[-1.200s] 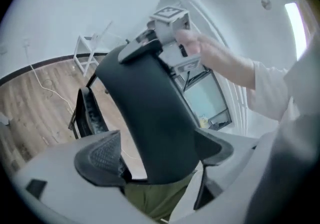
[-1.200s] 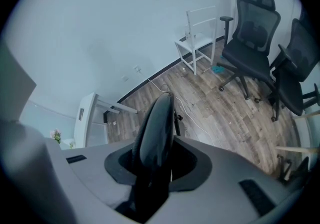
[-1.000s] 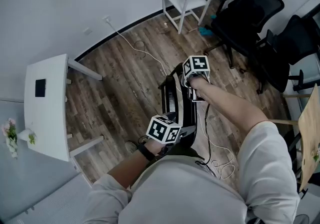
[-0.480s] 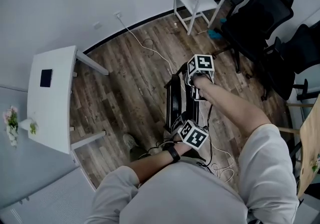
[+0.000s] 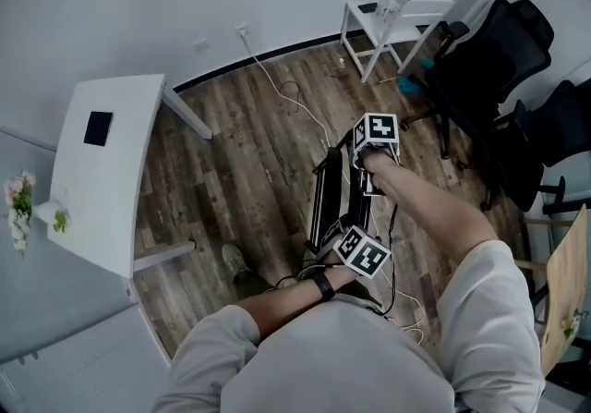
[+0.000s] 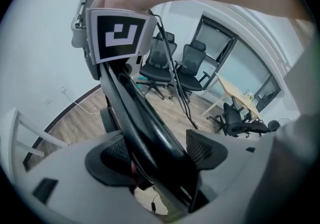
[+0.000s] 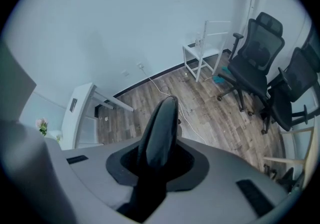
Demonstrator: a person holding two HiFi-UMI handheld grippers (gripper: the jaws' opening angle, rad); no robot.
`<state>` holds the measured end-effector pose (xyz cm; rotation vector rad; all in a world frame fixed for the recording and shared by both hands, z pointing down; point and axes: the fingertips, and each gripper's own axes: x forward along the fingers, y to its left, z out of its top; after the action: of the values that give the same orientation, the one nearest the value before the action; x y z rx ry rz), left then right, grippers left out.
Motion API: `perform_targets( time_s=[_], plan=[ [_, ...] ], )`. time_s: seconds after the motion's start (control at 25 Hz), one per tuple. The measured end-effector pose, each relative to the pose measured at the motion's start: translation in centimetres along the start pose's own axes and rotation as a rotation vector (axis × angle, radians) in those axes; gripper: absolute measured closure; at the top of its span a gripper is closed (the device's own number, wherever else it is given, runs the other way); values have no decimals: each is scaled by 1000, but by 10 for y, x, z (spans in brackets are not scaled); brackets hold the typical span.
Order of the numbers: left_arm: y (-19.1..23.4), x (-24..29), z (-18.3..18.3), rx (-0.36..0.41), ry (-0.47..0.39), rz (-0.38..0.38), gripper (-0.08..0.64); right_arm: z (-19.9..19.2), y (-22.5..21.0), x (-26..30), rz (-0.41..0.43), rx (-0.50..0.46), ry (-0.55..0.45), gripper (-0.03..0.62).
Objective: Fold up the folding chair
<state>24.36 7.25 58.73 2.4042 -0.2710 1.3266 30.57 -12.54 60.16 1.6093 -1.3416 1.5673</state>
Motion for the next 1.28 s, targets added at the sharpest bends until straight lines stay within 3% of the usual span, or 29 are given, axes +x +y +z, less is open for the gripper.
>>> perform_targets(
  time_s=[0.52,0.96,1.28],
  plan=[
    [139,-102,-80,-51,-34,-40,251,14,180,32,-85,-48,-4,495],
    [291,-193,-149,-80,-30,20,261,44,364,77,-23,-47,-8,508],
    [393,-249,-201,-128,-25,63,270,61,493,116,13,-102,4,503]
  ],
)
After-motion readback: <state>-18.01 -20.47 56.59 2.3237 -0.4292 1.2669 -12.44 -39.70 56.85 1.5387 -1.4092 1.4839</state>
